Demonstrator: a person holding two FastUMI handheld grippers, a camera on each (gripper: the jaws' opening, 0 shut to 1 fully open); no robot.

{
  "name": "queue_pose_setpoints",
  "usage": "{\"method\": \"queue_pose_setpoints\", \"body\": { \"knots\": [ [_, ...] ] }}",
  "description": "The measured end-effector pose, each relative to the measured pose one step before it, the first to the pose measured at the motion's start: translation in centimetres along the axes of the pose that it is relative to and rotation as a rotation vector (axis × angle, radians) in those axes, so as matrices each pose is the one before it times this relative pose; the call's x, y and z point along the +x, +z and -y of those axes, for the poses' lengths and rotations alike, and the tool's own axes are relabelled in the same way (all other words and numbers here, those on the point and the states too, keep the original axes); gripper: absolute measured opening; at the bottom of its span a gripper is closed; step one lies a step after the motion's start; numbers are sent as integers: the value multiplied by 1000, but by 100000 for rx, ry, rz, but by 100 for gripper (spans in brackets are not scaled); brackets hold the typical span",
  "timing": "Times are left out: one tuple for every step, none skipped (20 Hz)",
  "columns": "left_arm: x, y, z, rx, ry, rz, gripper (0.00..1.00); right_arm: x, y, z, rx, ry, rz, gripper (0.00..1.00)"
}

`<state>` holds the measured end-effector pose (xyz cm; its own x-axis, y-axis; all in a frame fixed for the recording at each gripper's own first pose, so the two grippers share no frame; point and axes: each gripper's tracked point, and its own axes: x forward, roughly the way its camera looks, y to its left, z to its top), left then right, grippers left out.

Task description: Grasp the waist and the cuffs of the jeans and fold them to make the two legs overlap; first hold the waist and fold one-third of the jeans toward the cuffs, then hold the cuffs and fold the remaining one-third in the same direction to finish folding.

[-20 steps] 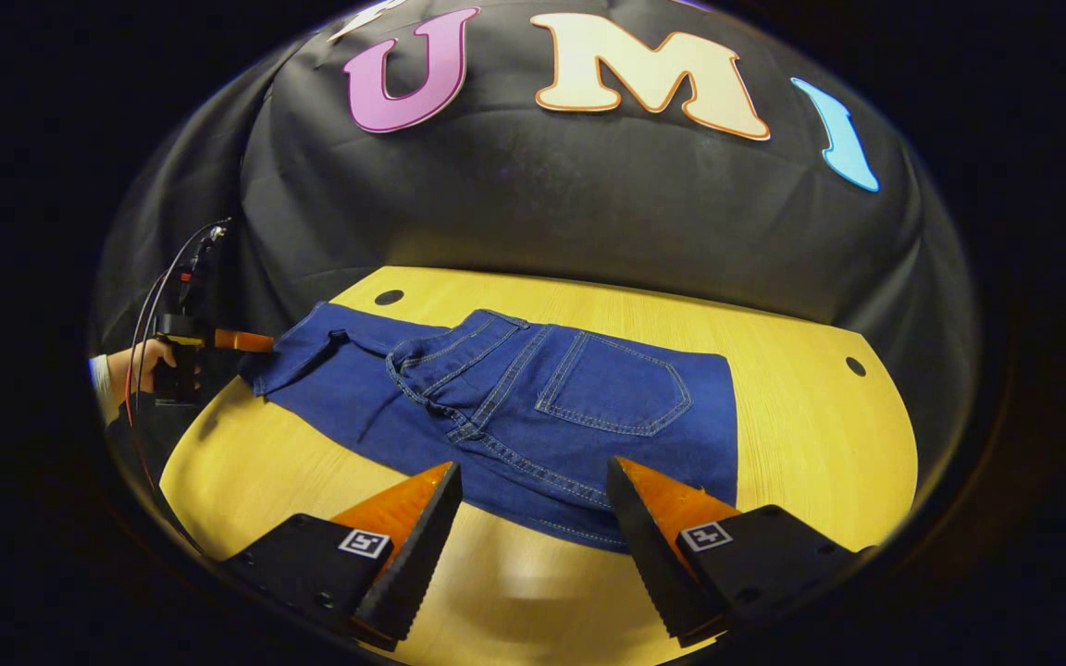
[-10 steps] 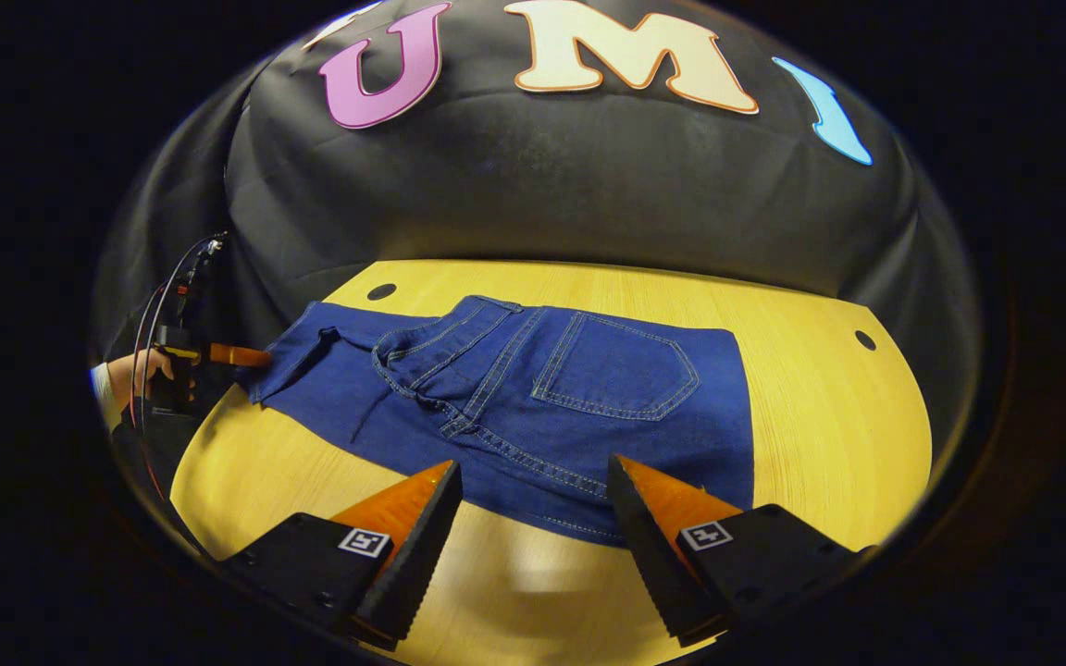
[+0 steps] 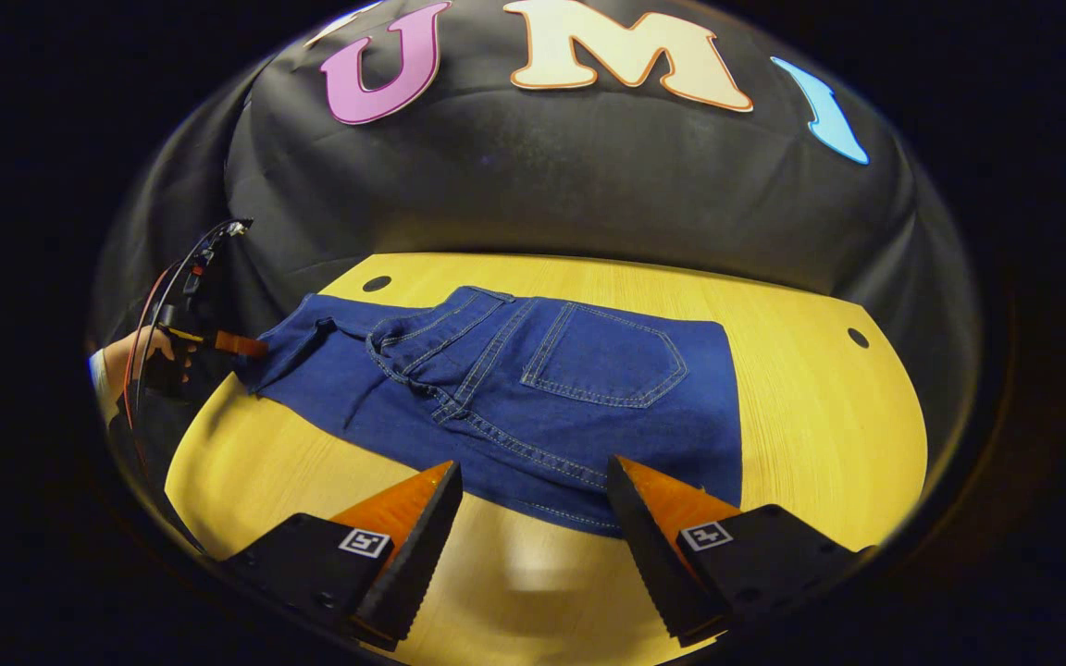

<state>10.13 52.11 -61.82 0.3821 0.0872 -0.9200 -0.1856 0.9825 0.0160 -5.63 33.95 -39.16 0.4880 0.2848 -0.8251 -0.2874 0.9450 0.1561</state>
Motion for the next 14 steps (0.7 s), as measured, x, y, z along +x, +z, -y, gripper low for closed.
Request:
{"method": "queue_pose_setpoints", "body": {
  "knots": [
    [-12, 79, -164, -2149, -2105, 1518, 58, 2, 45, 72, 630, 190, 243, 98],
    [-615, 68, 68, -2087, -1753, 1220, 47, -39, 52, 125, 242, -17, 172, 96],
    [495, 42, 534, -2826, -3260, 1750, 45, 86, -160, 41, 341, 73, -263, 98],
    [32, 25, 599, -3926, -1748, 2008, 34, 11, -74, 81, 438, 102, -350, 98],
    [250, -276, 177, -2202, -997, 446, 22, -29, -129, 39, 418, 91, -235, 98],
    [-204, 343, 54, -959, -1964, 759, 10, -12, 88, -32, 426, 178, 32, 94],
    [114, 138, 26, -2627, -1345, 1198, 7, -190, 144, -77, 311, 329, 633, 98],
    [-243, -283, 288, -64, -962, -1604, 0, -176, 362, -35, 79, 286, 1017, 95],
    [-51, -433, 102, 517, -902, -1974, 0, -154, 392, 119, -178, -181, 1386, 94],
    [-199, 548, 241, 787, -1055, 1314, 0, -317, 445, 238, -465, -128, 1271, 98],
    [-599, 946, 697, 506, -2336, 2118, 0, -395, 291, 343, -559, -186, 1348, 98],
    [-634, 793, 720, 1465, -391, 2713, 0, -362, 390, 402, -246, 31, 1528, 98],
    [-987, 1038, 1196, 1849, -1792, 2094, 0, -239, 100, 432, 194, -15, 656, 97],
    [-833, 906, 1115, 1944, -1043, 2340, 0, -374, 233, 515, 584, 339, 499, 94]
  ]
}}
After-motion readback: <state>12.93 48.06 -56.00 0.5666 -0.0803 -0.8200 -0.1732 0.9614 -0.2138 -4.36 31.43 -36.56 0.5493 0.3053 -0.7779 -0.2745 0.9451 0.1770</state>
